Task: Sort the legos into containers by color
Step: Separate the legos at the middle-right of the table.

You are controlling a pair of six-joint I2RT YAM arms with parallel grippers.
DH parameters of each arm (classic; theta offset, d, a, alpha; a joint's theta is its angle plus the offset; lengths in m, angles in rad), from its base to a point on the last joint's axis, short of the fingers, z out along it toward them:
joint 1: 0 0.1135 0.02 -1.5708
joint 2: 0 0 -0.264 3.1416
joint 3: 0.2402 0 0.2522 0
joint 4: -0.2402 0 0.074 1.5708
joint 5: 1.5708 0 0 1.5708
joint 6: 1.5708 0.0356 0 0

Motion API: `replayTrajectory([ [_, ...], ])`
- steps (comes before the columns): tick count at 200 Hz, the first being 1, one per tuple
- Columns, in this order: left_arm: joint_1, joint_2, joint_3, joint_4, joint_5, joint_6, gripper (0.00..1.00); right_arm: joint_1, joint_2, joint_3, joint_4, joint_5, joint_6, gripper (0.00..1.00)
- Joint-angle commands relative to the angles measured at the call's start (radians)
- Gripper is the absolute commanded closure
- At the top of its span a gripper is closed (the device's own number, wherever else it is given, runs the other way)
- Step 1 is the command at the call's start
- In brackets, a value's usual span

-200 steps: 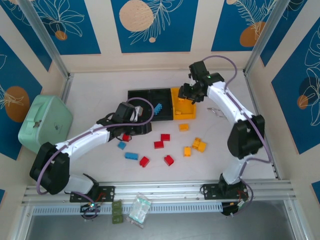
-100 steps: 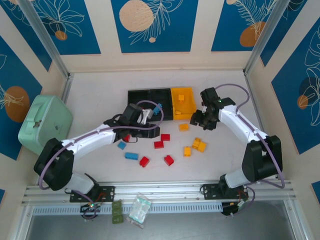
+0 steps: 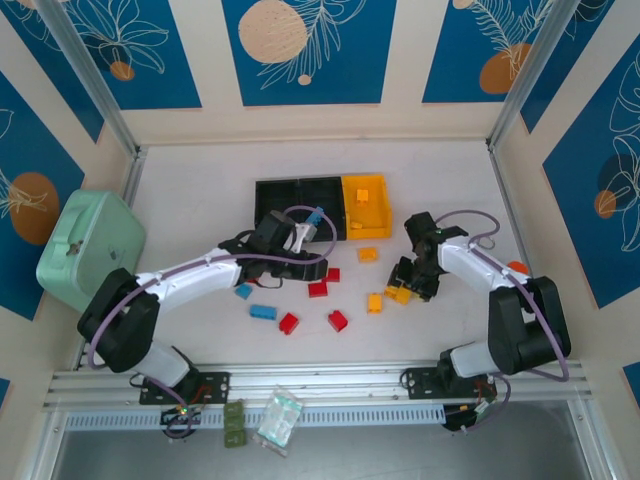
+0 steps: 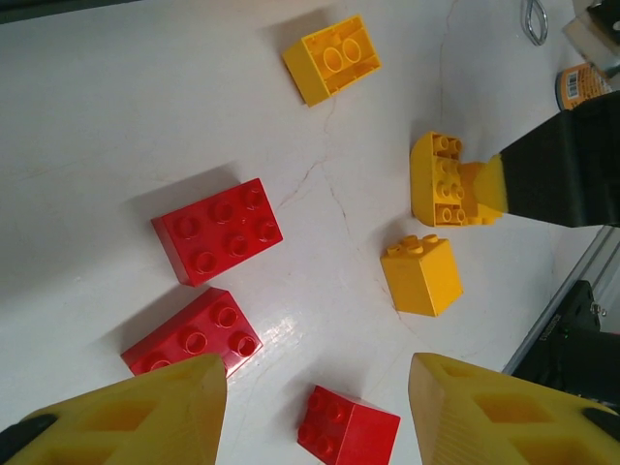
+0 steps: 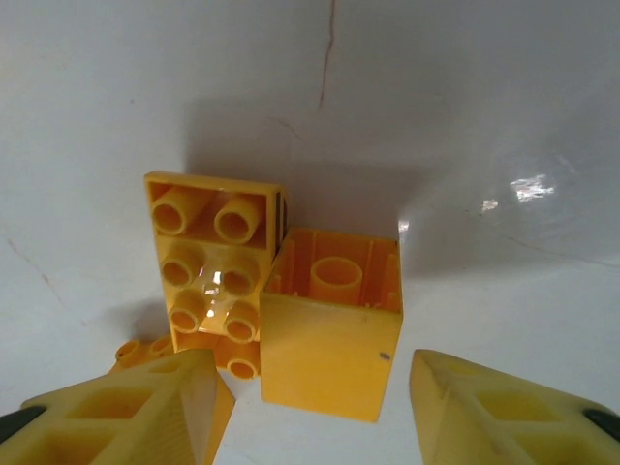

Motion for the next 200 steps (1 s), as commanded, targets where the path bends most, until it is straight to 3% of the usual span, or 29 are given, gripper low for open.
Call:
replayTrajectory([
  [1, -0.013, 0.007, 0.027, 0.017, 0.013, 0.010, 0.47, -0.004, 0.030, -0.015, 0.026, -0.021, 0.036, 0.48],
  [72, -0.026, 0.007, 0.011, 0.036, -0.002, -0.008, 0.47, -0.134, 0.003, -0.076, 0.036, -0.035, 0.040, 0.55],
  [110, -0.029, 0.027, 0.031, 0.033, -0.002, -0.007, 0.48, -0.137, 0.002, -0.073, 0.043, -0.041, 0.038, 0.54],
  [134, -0.032, 0.032, 0.033, 0.037, -0.004, -0.010, 0.48, -0.134, -0.010, -0.073, 0.042, -0.043, 0.036, 0.47],
  [200, -0.039, 0.050, 0.042, 0.043, -0.002, -0.015, 0.47, -0.141, -0.085, -0.099, -0.010, -0.008, 0.055, 0.48],
])
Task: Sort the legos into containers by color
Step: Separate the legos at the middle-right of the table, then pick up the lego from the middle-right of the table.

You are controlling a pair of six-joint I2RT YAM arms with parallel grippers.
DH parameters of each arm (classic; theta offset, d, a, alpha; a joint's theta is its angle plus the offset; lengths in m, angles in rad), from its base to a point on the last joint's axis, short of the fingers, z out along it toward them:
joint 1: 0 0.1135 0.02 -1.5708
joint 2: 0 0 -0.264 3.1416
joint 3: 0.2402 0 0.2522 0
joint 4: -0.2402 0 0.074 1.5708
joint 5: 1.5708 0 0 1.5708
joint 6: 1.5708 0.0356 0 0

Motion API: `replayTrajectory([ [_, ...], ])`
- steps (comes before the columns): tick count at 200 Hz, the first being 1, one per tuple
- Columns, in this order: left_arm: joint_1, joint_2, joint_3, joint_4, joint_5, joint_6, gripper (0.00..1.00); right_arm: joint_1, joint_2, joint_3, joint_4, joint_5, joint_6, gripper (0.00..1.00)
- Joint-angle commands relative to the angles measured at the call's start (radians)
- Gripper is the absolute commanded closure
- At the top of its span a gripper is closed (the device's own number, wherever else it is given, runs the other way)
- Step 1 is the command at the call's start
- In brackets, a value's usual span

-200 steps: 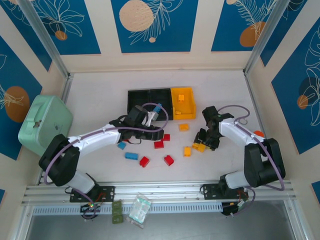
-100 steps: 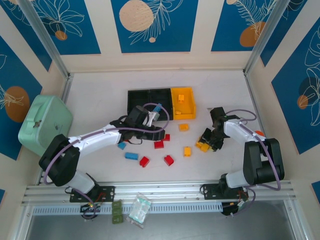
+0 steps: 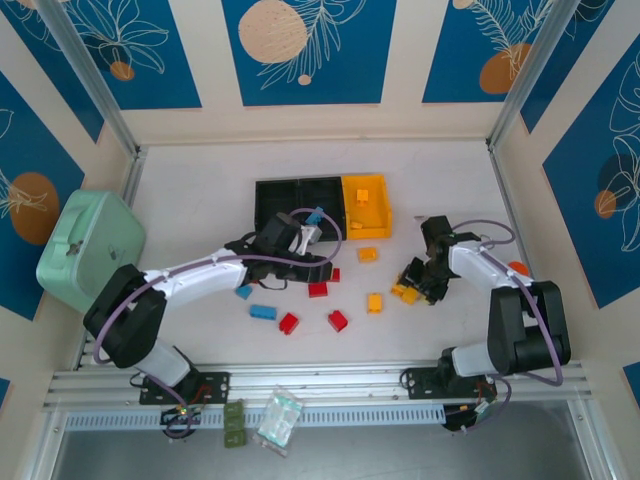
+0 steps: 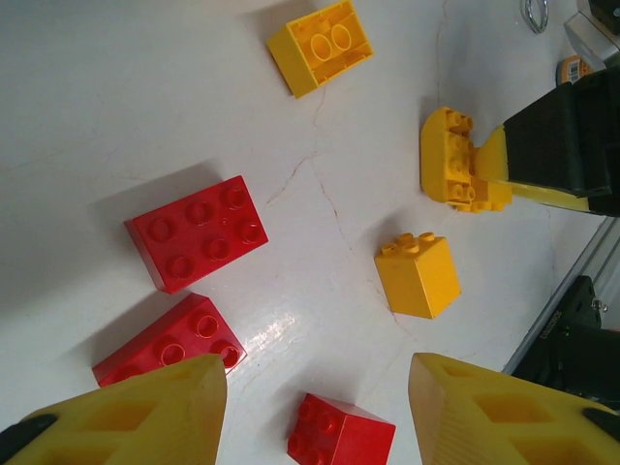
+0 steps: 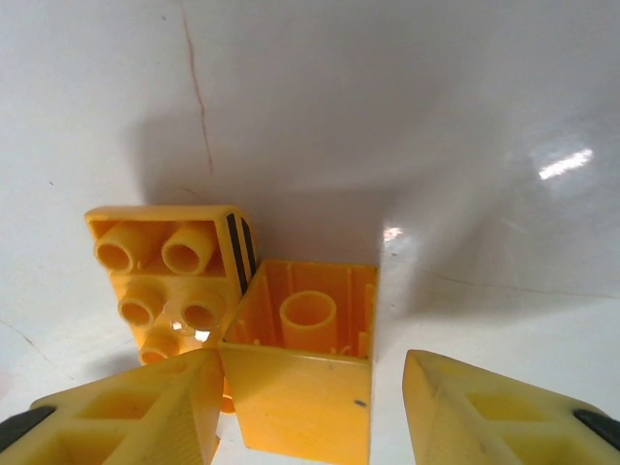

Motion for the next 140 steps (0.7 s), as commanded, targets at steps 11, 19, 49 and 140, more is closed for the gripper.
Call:
replayTrajectory([
  [11, -0.015, 0.016, 0.038, 0.017, 0.001, -0.003, 0.48, -0.019, -0.069, -0.035, -0.056, 0.029, 0.023, 0.48],
  [19, -0.016, 0.021, 0.041, 0.017, 0.001, -0.001, 0.48, -0.032, -0.078, -0.039, -0.057, 0.027, 0.021, 0.48],
  [49, -0.020, 0.031, 0.055, 0.010, 0.004, 0.002, 0.48, -0.051, -0.076, -0.042, -0.058, 0.018, 0.016, 0.51],
  [140, -0.025, 0.017, 0.053, 0.004, -0.004, 0.003, 0.48, -0.053, -0.006, -0.014, -0.027, 0.008, 0.008, 0.63],
])
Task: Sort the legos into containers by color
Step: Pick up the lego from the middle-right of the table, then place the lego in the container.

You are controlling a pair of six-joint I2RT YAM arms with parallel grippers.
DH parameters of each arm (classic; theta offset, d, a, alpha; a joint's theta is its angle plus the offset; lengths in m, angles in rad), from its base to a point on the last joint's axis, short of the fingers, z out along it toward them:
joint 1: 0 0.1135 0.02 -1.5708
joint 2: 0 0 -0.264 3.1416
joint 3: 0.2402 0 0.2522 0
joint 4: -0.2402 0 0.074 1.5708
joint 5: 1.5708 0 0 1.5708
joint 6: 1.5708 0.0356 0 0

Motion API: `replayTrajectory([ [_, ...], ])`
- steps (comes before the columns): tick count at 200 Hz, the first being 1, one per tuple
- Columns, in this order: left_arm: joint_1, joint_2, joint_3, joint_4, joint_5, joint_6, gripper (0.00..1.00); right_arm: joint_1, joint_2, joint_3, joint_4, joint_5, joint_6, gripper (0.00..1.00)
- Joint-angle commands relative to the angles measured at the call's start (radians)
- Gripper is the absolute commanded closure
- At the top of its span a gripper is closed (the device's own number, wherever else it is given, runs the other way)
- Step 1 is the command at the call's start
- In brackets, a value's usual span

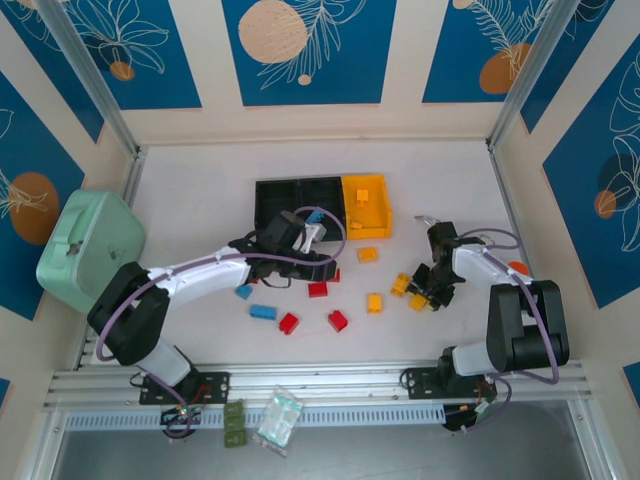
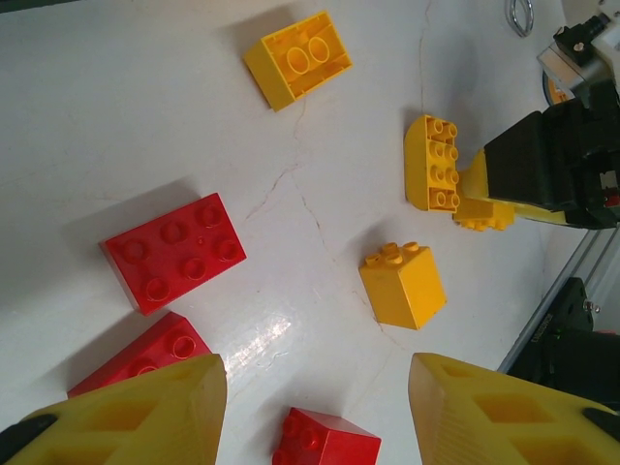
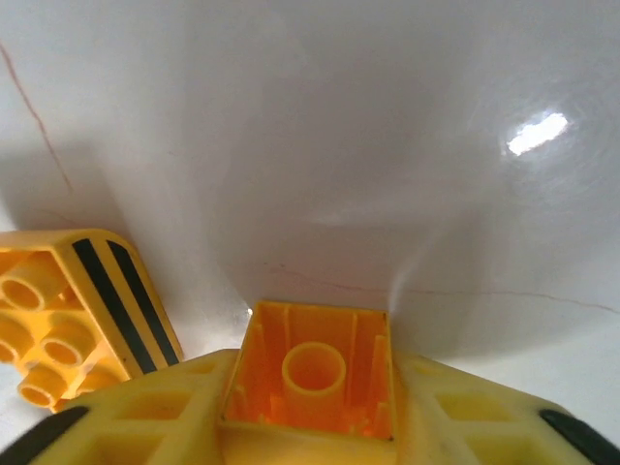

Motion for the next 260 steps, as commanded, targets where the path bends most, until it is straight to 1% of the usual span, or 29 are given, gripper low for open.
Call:
replayTrajectory([
  [1, -0.012, -0.003, 0.023, 0.000, -0.004, 0.003, 0.47, 0.004, -0.025, 0.024, -0.025, -0.006, 0.004, 0.63],
  [14, -0.012, -0.006, 0.024, 0.000, 0.000, 0.007, 0.48, 0.006, -0.053, 0.052, -0.049, -0.005, -0.001, 0.67],
  [36, -0.012, -0.012, 0.023, 0.016, 0.017, 0.013, 0.48, 0.025, -0.091, 0.117, -0.091, 0.001, -0.007, 0.72],
  [59, -0.012, -0.021, 0.020, 0.021, 0.017, 0.016, 0.47, 0.053, -0.100, 0.198, -0.099, -0.009, -0.011, 0.73],
  [78, -0.012, -0.027, 0.019, 0.025, 0.013, 0.019, 0.48, 0.084, -0.060, 0.289, -0.082, -0.009, -0.016, 0.73],
  [99, -0.012, -0.039, 0.018, 0.017, -0.001, 0.018, 0.47, 0.115, 0.041, 0.419, -0.059, -0.022, -0.028, 0.73],
  [128, -0.011, -0.070, 0.009, -0.027, -0.053, 0.017, 0.47, 0.170, 0.215, 0.628, -0.037, -0.021, -0.051, 0.73],
  [157, -0.010, -0.108, -0.017, -0.050, -0.093, 0.014, 0.47, 0.199, 0.399, 0.847, -0.069, -0.009, -0.083, 0.73],
  [186, -0.009, -0.138, -0.039, -0.059, -0.115, 0.005, 0.47, 0.214, 0.562, 1.018, -0.107, -0.003, -0.101, 0.72],
  [216, -0.010, -0.149, -0.042, -0.073, -0.128, 0.010, 0.47, 0.225, 0.684, 1.133, -0.139, 0.006, -0.109, 0.70],
  [260, -0.010, -0.152, -0.042, -0.084, -0.134, 0.013, 0.47, 0.228, 0.786, 1.200, -0.151, -0.003, -0.090, 0.67],
])
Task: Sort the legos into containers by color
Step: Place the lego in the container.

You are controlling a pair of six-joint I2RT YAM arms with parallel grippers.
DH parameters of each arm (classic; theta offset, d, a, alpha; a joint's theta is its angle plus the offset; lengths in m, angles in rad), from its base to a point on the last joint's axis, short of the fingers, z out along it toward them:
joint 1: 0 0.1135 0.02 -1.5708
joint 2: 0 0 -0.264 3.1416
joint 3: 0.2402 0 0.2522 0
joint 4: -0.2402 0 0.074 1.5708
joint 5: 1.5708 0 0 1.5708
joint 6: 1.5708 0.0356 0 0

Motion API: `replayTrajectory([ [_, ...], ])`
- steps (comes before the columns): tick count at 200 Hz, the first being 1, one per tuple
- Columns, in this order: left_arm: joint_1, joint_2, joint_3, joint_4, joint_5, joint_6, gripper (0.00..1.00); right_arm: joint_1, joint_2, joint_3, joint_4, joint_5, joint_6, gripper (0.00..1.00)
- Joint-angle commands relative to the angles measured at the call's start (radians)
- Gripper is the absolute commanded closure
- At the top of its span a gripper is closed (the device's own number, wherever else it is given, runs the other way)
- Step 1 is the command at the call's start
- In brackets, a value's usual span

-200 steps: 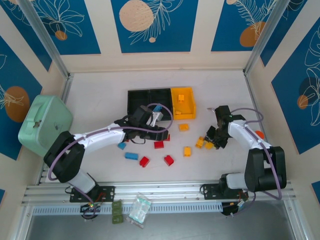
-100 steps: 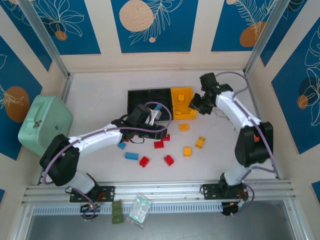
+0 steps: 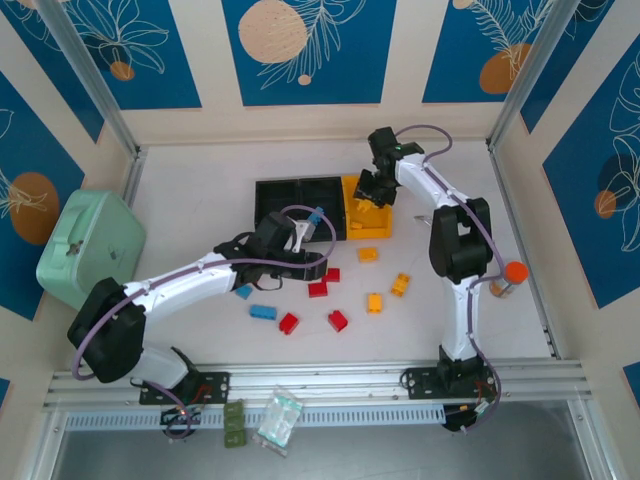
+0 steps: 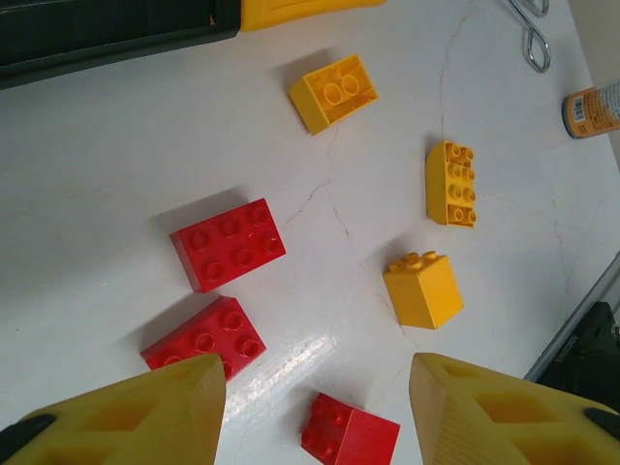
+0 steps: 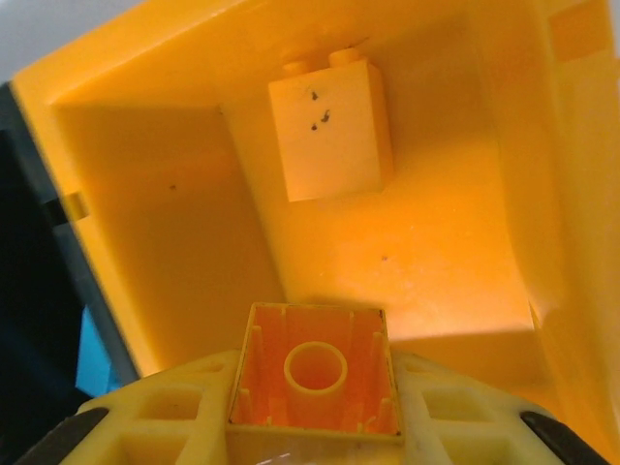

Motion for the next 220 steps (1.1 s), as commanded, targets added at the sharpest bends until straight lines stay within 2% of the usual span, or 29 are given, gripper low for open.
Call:
replayTrajectory([
  [1, -0.010, -0.026, -0.007, -0.023, -0.018, 0.010, 0.47, 0.009, 0.037, 0.050, -0.049, -0.006, 0.002, 0.67],
  [49, -0.009, -0.027, -0.011, -0.023, -0.025, 0.010, 0.47, 0.022, 0.058, 0.080, -0.061, 0.001, 0.001, 0.55],
  [96, -0.009, -0.024, -0.005, -0.018, -0.045, -0.008, 0.45, 0.027, -0.049, 0.042, -0.059, 0.019, -0.011, 0.52],
  [125, -0.007, -0.024, 0.003, -0.022, -0.070, -0.020, 0.42, 0.027, -0.197, -0.089, -0.018, 0.008, -0.024, 0.52],
  [141, -0.002, -0.020, 0.007, -0.017, -0.062, -0.017, 0.42, 0.029, -0.288, -0.184, 0.000, 0.016, -0.035, 0.45],
  [172, 0.001, 0.013, 0.026, 0.001, 0.001, 0.004, 0.41, 0.017, -0.451, -0.385, 0.026, 0.022, -0.050, 0.39],
  [220, -0.033, 0.068, 0.048, 0.048, 0.096, 0.030, 0.41, -0.013, -0.610, -0.662, 0.007, 0.042, -0.026, 0.34],
])
